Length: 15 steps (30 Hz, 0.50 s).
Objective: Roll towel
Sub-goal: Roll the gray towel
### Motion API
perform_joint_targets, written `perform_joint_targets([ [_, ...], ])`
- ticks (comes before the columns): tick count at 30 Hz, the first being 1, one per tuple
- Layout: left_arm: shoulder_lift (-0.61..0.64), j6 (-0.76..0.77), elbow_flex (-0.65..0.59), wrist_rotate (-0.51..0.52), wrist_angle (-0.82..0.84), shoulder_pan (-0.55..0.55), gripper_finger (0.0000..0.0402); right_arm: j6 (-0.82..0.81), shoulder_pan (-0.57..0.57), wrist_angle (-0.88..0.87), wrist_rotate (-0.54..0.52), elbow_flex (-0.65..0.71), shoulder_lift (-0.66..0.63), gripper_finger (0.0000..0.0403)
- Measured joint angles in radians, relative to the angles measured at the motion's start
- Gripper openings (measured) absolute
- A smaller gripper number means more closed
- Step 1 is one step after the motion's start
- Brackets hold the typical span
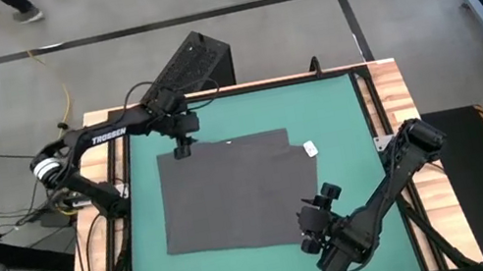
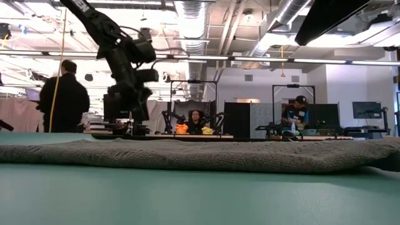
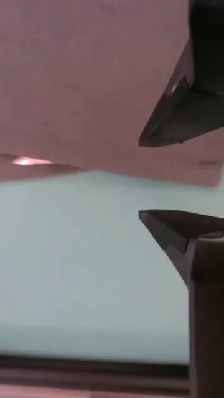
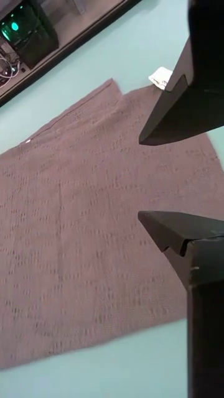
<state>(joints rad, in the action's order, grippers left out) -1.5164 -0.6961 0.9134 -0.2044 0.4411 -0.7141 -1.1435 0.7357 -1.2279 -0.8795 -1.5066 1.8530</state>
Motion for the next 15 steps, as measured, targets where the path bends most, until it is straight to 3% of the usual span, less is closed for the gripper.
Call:
perform_joint_targets([
  [7,-0.116,0.029,-0.001,0.041,-0.024,-0.077,0.0176,0.000,0.004,0.013,0.002,0.000,0.000,0.0207],
  [15,-0.121,0.011,-0.016,0.045,0.006,-0.098,0.0174,0.000,0.004,0.013,0.026,0.000,0.000,0.0207],
])
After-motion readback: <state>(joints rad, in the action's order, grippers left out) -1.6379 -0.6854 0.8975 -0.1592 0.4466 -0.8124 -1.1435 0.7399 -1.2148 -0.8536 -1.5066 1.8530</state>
